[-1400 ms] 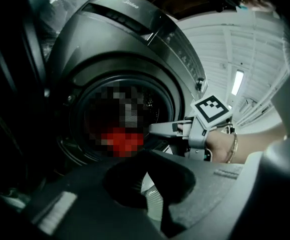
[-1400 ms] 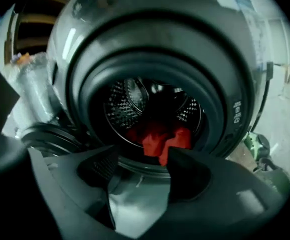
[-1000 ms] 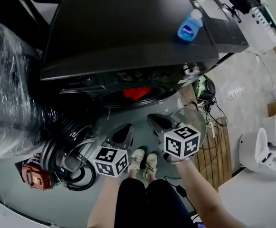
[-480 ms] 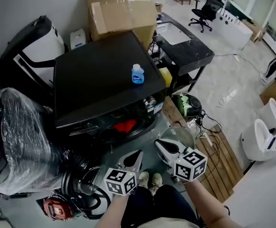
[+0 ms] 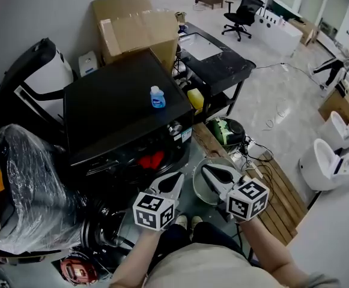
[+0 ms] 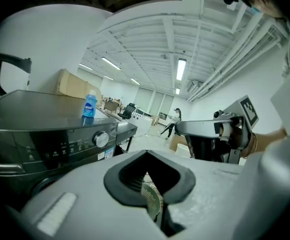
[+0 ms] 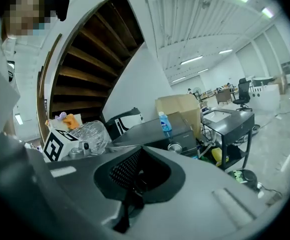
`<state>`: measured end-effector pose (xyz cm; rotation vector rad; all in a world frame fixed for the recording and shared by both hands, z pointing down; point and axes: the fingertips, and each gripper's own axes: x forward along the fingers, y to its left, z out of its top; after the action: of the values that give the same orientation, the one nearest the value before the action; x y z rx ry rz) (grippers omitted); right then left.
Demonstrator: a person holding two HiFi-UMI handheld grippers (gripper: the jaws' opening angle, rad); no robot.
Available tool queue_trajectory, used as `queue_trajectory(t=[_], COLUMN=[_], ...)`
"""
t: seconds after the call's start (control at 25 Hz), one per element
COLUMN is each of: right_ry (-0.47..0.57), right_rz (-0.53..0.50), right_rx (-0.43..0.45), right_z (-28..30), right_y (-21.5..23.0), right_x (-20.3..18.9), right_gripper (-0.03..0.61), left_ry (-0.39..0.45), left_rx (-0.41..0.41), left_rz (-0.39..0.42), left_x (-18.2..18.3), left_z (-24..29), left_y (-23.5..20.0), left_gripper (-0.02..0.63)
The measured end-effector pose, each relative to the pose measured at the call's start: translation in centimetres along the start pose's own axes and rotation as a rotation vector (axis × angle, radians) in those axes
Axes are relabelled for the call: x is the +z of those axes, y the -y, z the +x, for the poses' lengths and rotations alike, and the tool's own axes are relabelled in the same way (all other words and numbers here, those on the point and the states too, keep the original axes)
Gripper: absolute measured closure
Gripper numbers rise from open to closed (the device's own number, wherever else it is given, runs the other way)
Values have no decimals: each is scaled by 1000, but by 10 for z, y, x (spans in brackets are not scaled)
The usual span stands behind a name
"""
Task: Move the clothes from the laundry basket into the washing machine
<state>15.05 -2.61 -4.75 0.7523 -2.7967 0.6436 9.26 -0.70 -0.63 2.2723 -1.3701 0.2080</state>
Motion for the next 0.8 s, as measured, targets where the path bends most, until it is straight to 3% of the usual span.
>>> queue_trajectory(t=[0.2,0.4,0.64,0.8], right_ry=[39,16,4,-33], right_rz=[-38,-108,-80,-113], right_rx=[-22,-4,21,27], right_z=[-8,-3,-3,-5], right_y=[-7,-18,-24,-22], right_x=[7,7,-1,-6], right_gripper=[551,551,551,551], left_ry=[-14,12,10,18], left_rx=[-9,31,21,-7], left_rz=[57,19,17,7], left_x=[0,6,5,2], left_z=[0,3,1,4], left_y=[11,2,2,9], left_gripper=[505,505,505,505])
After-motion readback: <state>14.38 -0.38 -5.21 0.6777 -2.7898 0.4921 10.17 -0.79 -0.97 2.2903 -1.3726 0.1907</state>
